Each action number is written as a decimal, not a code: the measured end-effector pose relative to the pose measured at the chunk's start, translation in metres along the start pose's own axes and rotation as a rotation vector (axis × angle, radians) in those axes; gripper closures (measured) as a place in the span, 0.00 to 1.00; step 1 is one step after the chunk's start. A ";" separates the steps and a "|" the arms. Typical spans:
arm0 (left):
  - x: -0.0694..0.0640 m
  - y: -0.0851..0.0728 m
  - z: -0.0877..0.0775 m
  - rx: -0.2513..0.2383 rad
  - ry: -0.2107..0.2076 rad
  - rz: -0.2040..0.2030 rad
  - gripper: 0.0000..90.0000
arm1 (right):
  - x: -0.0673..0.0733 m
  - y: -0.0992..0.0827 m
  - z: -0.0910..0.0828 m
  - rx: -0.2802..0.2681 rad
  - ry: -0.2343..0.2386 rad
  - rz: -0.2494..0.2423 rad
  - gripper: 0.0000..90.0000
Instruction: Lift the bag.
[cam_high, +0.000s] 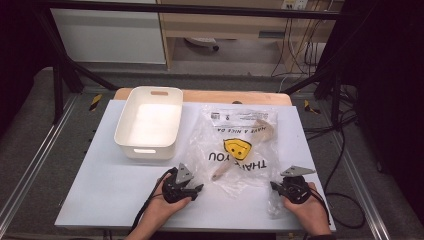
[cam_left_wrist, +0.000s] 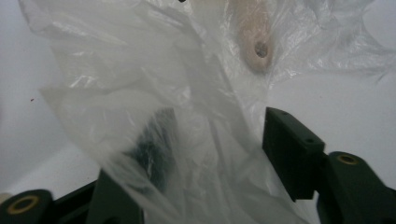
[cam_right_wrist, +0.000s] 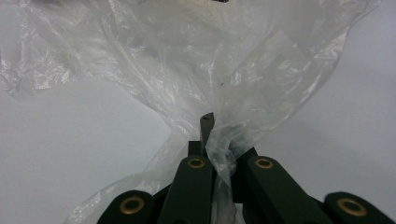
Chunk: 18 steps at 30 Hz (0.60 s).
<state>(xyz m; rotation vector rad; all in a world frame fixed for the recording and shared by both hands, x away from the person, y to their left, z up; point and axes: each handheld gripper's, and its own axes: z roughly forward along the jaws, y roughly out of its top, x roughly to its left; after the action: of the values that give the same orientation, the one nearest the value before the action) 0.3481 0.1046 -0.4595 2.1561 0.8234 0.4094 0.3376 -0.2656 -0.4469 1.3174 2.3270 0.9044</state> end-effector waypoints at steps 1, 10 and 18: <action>0.000 0.000 0.000 -0.001 0.000 -0.002 0.65 | 0.000 0.000 0.000 0.000 0.000 -0.001 1.00; 0.004 -0.001 -0.001 -0.010 -0.031 -0.032 0.99 | 0.000 0.000 0.000 -0.001 -0.003 -0.006 1.00; 0.014 0.005 -0.015 -0.082 -0.050 -0.061 1.00 | 0.003 0.003 0.000 -0.002 0.001 -0.031 1.00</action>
<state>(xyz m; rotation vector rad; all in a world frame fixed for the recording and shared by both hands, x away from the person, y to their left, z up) 0.3525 0.1202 -0.4455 2.0521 0.8287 0.3507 0.3374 -0.2622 -0.4448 1.2772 2.3402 0.8978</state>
